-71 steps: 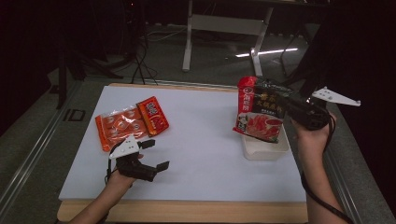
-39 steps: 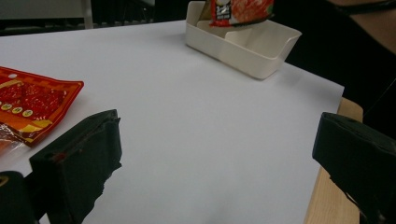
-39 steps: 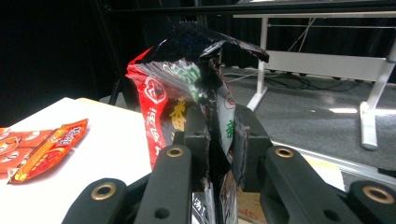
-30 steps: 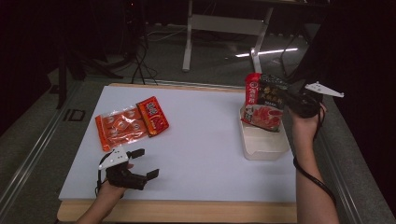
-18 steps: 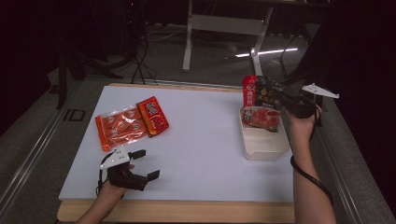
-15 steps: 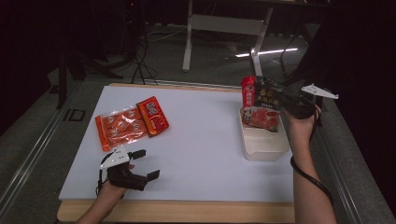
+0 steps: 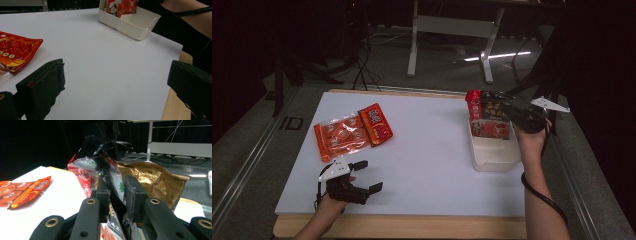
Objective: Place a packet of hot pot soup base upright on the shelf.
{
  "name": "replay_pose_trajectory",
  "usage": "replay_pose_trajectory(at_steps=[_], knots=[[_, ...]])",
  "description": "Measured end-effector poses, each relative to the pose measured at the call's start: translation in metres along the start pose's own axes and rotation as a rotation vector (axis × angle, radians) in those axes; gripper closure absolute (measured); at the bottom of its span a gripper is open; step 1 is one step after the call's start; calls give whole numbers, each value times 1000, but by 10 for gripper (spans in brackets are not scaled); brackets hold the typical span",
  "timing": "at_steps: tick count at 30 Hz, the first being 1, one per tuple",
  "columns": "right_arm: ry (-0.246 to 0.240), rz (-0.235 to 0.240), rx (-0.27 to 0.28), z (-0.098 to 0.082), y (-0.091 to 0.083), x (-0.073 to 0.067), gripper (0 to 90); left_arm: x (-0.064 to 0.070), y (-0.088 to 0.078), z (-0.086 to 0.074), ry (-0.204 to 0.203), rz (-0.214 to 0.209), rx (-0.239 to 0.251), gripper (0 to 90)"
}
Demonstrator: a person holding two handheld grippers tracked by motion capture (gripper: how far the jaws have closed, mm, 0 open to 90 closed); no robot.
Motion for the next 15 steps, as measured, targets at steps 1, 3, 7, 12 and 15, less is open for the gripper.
replay_pose_trajectory(at_steps=[1,3,7,12,15], knots=[[-7,-1,-3,0,-1,0,748,0,0,0,1,1,3,18],[-15,-11,-2,0,-3,0,746,0,0,0,-3,0,5,18],[9,-7,17,-3,-8,4,743,-1,-1,0,-13,-2,7,18],[10,-13,9,-5,-9,6,737,-1,-1,1,-12,-2,6,18],[17,-38,-32,-19,-4,12,735,-1,-1,0,-11,-3,5,18]])
Point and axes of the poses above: each handheld gripper's, and its own axes: y roughly forward along the jaws, z roughly out of its top, x roughly to its right, the point moved 7 cm from there along y, roughly forward along the jaws, and after that the axes turned 1 degree about -x, right-handed, at the moved point
